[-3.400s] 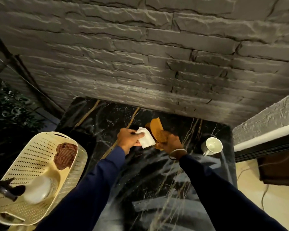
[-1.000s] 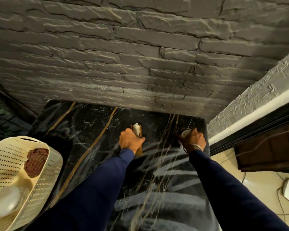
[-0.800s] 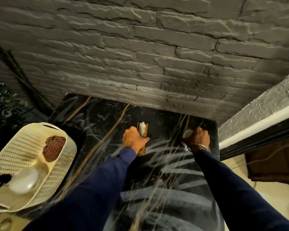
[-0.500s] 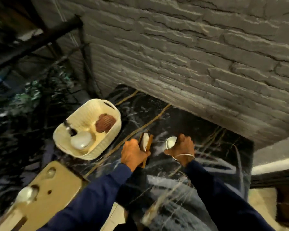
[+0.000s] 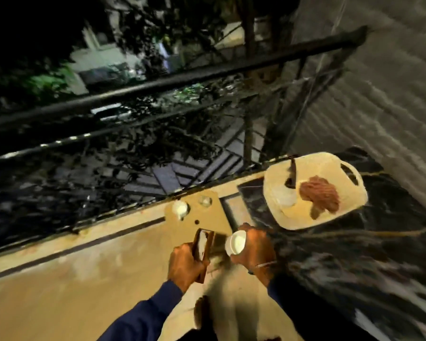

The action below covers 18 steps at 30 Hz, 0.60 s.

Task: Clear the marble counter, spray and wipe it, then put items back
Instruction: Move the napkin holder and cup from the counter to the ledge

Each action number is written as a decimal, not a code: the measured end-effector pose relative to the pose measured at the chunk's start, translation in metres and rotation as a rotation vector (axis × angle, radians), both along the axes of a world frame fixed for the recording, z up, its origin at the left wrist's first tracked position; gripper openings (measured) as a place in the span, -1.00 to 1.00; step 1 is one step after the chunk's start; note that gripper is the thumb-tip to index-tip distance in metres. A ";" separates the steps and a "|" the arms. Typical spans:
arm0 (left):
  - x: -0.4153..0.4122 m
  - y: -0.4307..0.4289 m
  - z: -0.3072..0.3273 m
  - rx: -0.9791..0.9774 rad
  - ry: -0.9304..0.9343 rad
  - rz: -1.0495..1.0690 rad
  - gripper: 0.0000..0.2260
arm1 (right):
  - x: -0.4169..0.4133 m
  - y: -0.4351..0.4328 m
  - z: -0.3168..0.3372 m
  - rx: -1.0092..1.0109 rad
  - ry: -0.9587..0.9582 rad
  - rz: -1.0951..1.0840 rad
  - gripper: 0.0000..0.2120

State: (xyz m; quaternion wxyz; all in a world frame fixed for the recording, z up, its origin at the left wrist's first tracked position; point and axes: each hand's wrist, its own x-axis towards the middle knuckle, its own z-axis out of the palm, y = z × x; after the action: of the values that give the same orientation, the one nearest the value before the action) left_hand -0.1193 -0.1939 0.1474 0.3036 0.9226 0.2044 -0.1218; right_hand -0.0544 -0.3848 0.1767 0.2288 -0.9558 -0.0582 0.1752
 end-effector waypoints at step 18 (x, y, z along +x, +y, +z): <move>0.083 0.101 -0.208 -0.019 0.178 0.327 -0.55 | 0.139 0.150 -0.221 -0.171 0.228 0.176 -0.09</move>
State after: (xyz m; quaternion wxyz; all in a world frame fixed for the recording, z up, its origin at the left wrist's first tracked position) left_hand -0.0362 -0.0927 -0.0610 0.3087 0.8597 0.3766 -0.1541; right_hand 0.0847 -0.2345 -0.0447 0.1355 -0.9369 -0.1002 0.3064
